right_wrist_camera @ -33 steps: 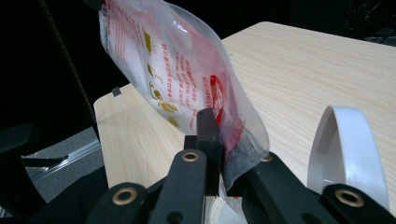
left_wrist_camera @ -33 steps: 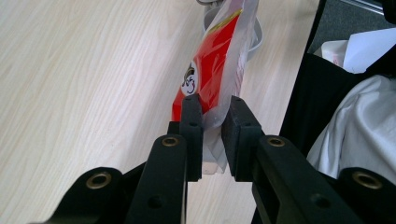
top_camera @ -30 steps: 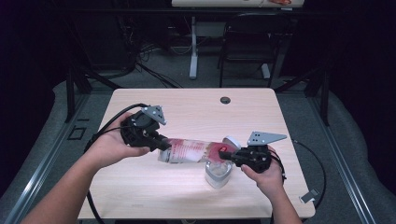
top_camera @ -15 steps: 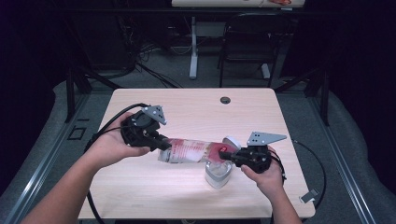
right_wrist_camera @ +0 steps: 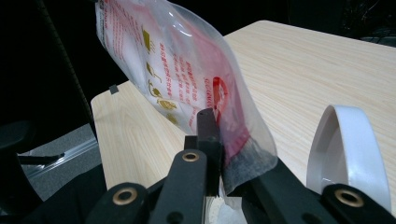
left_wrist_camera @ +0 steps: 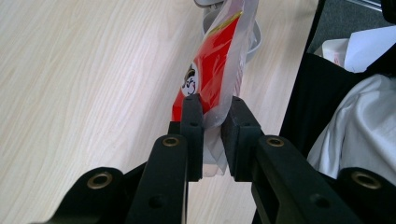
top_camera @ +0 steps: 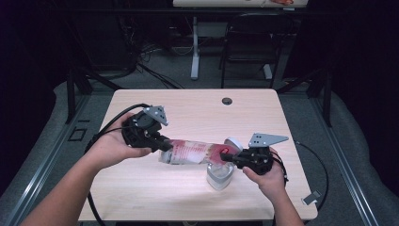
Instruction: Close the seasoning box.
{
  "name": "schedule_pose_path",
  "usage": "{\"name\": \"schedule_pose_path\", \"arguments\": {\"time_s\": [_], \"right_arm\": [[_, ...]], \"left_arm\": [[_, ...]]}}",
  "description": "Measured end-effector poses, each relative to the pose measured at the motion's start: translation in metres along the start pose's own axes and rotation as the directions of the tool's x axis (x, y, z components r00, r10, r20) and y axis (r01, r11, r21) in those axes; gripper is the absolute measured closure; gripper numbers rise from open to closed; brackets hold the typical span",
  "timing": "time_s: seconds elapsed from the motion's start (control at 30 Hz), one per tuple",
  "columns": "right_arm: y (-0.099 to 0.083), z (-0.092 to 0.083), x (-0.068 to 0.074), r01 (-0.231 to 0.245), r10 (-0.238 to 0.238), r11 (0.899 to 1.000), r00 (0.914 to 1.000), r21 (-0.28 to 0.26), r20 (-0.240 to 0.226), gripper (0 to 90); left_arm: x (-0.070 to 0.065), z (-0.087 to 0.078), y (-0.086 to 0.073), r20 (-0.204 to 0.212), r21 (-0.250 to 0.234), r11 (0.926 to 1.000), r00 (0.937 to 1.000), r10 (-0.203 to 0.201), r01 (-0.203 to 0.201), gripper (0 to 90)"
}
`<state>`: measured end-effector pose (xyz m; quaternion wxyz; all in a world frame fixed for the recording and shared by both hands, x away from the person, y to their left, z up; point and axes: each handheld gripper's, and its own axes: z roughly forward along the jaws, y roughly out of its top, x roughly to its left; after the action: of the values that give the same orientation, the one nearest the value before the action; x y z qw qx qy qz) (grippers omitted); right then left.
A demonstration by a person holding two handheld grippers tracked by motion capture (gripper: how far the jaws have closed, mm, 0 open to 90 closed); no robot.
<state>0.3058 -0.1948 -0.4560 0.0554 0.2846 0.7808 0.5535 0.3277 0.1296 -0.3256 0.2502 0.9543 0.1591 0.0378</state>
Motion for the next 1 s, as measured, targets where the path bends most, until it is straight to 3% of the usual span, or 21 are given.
{"name": "schedule_pose_path", "arguments": {"time_s": [1.0], "right_arm": [[-0.002, -0.001, 0.000, -0.001, 0.000, 1.000, 1.0000, 0.010, 0.010, 89.1]], "left_arm": [[-0.005, -0.003, 0.012, -0.008, -0.001, 0.9995, 0.9995, 0.030, -0.030, 80.0]]}}
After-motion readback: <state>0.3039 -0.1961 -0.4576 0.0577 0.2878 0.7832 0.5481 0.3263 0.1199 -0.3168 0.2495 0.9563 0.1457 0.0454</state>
